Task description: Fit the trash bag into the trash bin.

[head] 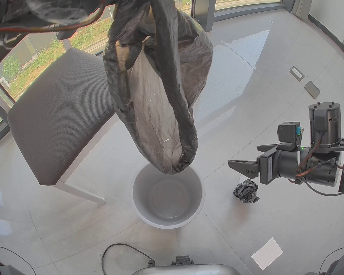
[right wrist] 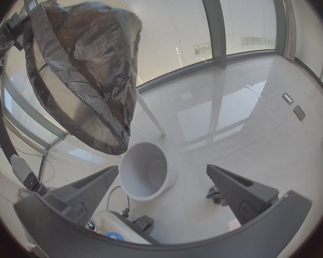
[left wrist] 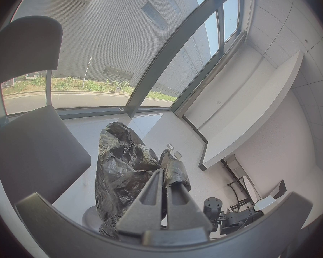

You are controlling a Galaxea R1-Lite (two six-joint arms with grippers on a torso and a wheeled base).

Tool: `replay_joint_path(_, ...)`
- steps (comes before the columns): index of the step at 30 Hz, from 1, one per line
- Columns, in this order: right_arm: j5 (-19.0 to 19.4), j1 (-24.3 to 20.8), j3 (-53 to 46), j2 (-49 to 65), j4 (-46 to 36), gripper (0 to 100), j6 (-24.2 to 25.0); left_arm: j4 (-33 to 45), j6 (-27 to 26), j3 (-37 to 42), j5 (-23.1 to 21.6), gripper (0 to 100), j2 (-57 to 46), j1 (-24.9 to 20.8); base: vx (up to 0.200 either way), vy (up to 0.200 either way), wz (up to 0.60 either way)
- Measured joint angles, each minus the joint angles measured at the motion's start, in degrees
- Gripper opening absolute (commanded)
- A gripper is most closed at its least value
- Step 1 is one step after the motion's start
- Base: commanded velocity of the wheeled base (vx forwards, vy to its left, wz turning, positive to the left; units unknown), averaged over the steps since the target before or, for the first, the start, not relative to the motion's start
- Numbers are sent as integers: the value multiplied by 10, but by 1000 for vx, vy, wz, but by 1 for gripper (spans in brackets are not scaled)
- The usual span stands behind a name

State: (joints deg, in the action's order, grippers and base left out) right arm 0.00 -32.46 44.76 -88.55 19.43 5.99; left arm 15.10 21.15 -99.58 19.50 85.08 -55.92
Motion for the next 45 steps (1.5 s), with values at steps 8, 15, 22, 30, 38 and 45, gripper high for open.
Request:
replay_joint_path(8, -26, -39, 49, -47, 16, 100, 2, 3, 3, -42, 12, 0, 25, -16, 0, 0, 0)
replay_joint_path(15, -34, -53, 92, -89, 53, 100, 5, 4, 13, -60, 14, 0, 39, -17, 0, 0, 0)
replay_joint_path(22, -49, -66, 104, -114, 57, 100, 11, 0, 21, -71, 27, 0, 49, -18, 0, 0, 0)
replay_joint_path(30, -49, -73, 111, -132, 82, 100, 16, 0, 25, -104, 33, 0, 63, -20, 0, 0, 0)
replay_joint_path(38, -51, -79, 143, -156, 87, 100, 18, 2, 27, -143, 51, 0, 83, -29, 0, 0, 0)
replay_joint_path(45, -52, -78, 169, -179, 107, 100, 19, 4, 27, -149, 51, 0, 91, -35, 0, 0, 0)
